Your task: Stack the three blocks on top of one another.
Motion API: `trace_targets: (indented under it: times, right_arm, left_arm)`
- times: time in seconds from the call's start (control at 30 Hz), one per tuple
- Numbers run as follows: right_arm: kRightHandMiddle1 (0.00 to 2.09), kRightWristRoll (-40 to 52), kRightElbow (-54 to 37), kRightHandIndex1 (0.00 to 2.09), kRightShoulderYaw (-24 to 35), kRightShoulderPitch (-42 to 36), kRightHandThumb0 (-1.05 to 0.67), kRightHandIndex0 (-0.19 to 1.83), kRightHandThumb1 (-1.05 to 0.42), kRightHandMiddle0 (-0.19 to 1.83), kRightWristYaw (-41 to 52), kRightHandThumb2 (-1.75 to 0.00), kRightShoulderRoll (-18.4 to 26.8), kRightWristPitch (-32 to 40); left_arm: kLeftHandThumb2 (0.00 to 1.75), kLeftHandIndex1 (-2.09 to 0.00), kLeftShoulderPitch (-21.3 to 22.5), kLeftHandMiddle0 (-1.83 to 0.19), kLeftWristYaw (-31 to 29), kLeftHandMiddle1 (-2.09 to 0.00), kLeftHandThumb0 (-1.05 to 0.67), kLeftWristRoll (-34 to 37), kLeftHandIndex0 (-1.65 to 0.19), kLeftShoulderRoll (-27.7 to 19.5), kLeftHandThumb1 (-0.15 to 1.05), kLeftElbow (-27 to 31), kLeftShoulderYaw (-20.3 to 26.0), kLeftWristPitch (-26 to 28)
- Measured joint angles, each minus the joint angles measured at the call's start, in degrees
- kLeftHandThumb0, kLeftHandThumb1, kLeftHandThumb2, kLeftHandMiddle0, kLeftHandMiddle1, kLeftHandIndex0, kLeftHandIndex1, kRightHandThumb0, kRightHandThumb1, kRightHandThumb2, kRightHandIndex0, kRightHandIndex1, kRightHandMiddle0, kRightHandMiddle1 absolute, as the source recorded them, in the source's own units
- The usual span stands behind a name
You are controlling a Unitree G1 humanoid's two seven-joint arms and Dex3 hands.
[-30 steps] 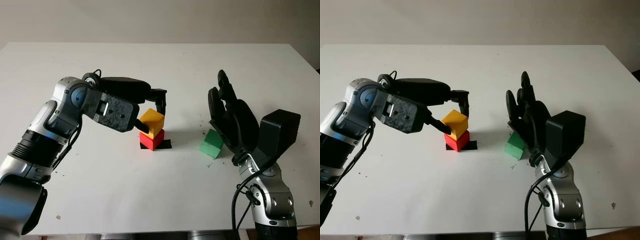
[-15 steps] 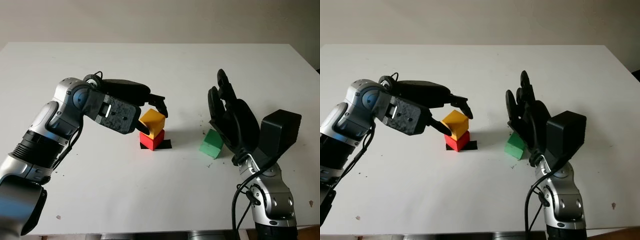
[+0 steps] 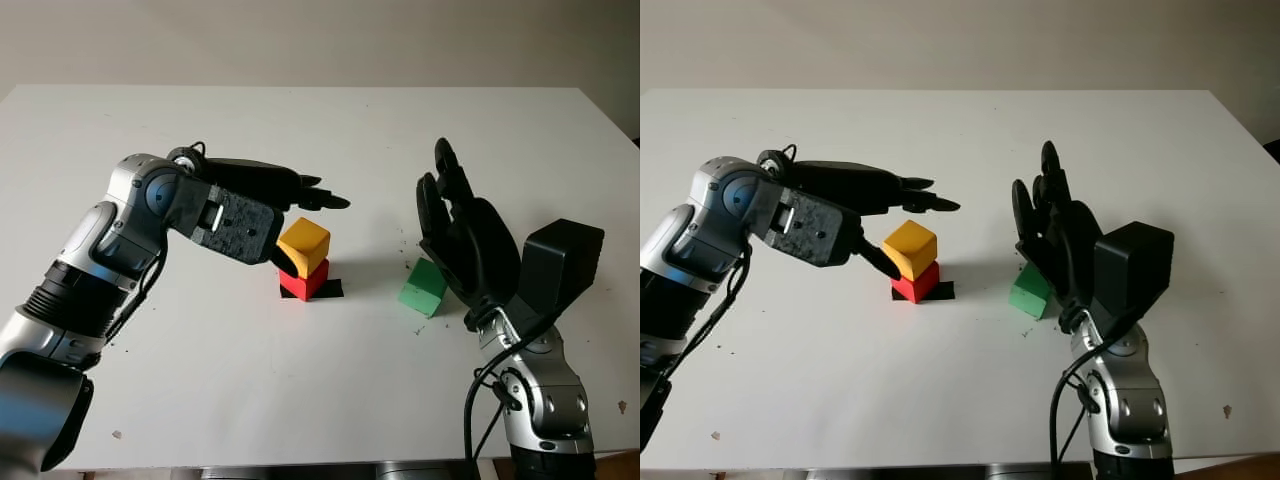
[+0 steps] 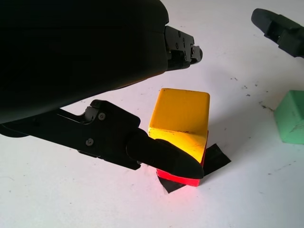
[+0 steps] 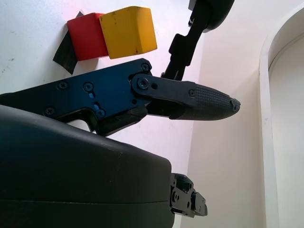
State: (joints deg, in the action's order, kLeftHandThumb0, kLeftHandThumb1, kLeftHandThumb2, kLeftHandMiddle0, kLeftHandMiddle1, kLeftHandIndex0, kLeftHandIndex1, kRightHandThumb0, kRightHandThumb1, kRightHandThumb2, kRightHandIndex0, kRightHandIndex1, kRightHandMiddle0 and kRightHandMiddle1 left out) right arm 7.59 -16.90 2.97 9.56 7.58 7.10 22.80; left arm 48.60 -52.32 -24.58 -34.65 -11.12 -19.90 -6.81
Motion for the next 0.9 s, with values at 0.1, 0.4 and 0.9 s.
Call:
trace_targets:
  times: [0.1,0.4,0.9]
  right_arm:
    - [0.0,-0.03,0.0,0.0,0.0,0.0,-0.72,-0.19,-1.05,-0.19,-0.24,-0.58,0.0,0.01]
    - [0.0,-0.06,0.02,0.0,0.16,0.05,-0.72,-0.19,-1.05,-0.19,-0.05,-0.59,0.06,0.0]
    - [0.0,-1.25,-2.24,0.0,1.8,1.54,-0.68,-0.19,-1.05,-0.19,0.85,-0.49,5.24,5.07]
  left_arm:
    - [0.07,0.0,-0.29,0.19,0.2,-0.01,-0.74,2.14,0.19,-0.01,0.97,0.08,1.29,1.5]
    - [0.71,0.0,-4.68,0.19,7.18,0.0,-0.9,12.0,0.19,0.01,1.05,2.3,12.55,10.5]
    - [0.7,0.0,-23.36,0.19,29.71,0.0,-0.82,30.22,0.19,11.05,1.05,8.1,30.0,16.92]
